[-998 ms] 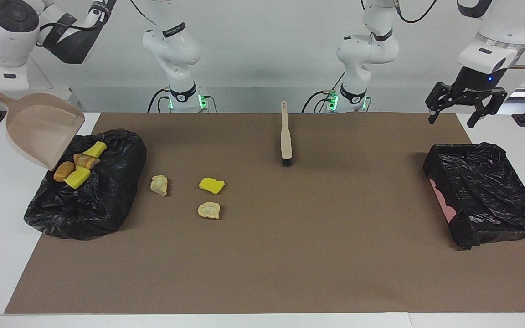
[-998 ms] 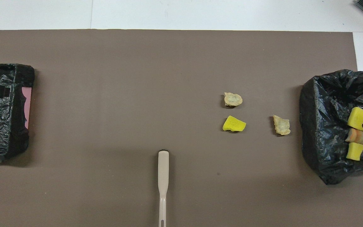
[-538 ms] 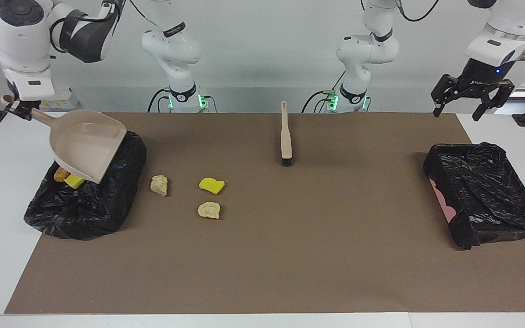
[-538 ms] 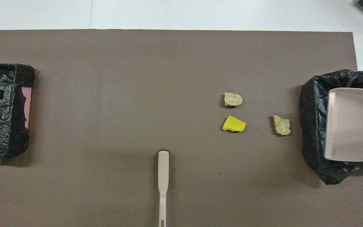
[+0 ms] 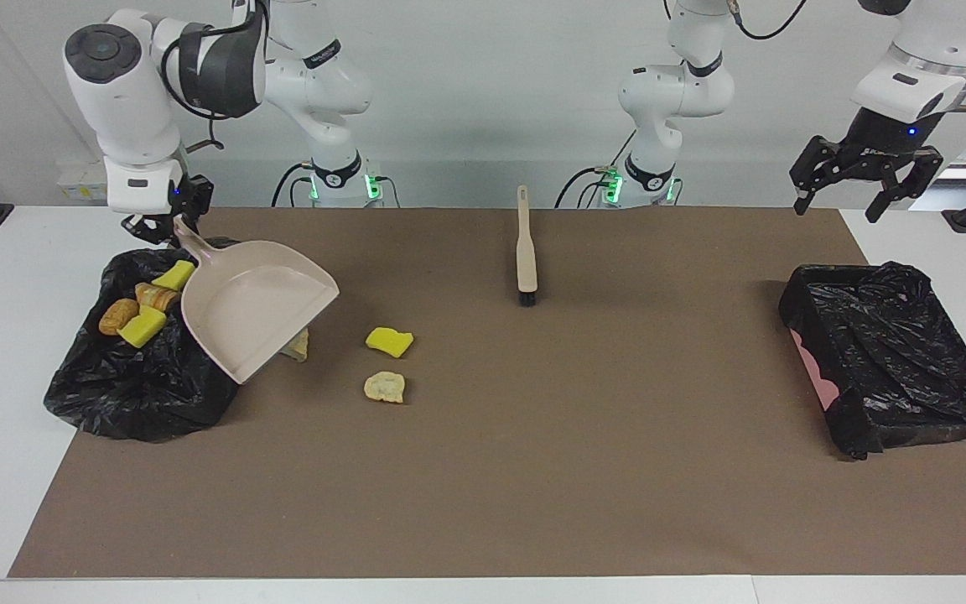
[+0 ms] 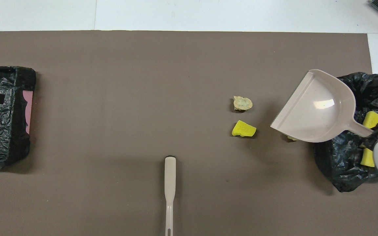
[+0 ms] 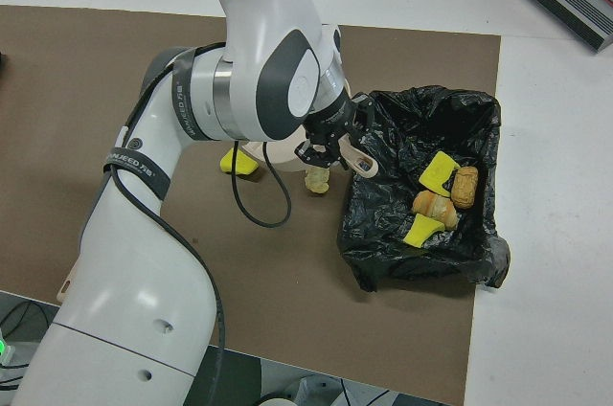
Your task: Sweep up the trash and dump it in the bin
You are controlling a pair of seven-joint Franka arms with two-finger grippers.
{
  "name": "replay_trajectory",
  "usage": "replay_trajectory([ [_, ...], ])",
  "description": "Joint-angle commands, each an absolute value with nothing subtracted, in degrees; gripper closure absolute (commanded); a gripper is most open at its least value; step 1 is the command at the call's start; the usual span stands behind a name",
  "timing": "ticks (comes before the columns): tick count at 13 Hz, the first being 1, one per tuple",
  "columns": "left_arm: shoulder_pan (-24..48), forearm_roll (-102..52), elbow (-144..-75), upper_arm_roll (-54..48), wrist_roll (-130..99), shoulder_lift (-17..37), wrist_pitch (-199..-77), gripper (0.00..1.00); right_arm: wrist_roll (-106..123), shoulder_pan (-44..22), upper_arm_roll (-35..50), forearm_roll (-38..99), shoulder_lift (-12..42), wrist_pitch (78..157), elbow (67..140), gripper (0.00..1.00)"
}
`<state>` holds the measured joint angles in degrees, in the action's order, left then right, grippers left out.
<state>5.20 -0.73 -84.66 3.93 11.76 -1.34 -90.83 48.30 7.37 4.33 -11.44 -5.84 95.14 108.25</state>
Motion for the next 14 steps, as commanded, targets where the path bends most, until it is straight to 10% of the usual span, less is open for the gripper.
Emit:
replay_trajectory([
  [1, 4.8, 0.0, -83.5, 3.5, 11.9, -1.1, -89.3, 0.0, 31.1, 4.1, 4.3, -4.3, -4.6, 94.6, 108.5, 1.0],
  [8, 4.8, 0.0, -83.5, 3.5, 11.9, -1.2, -89.3, 0.0, -15.8, -14.8, 4.3, 4.1, 8.0, 102.0, 101.7, 1.0],
  [14, 4.8, 0.0, -83.5, 3.5, 11.9, -1.1, -89.3, 0.0, -36.9, -26.7, 4.3, 5.2, 27.5, 103.9, 80.5, 1.0],
])
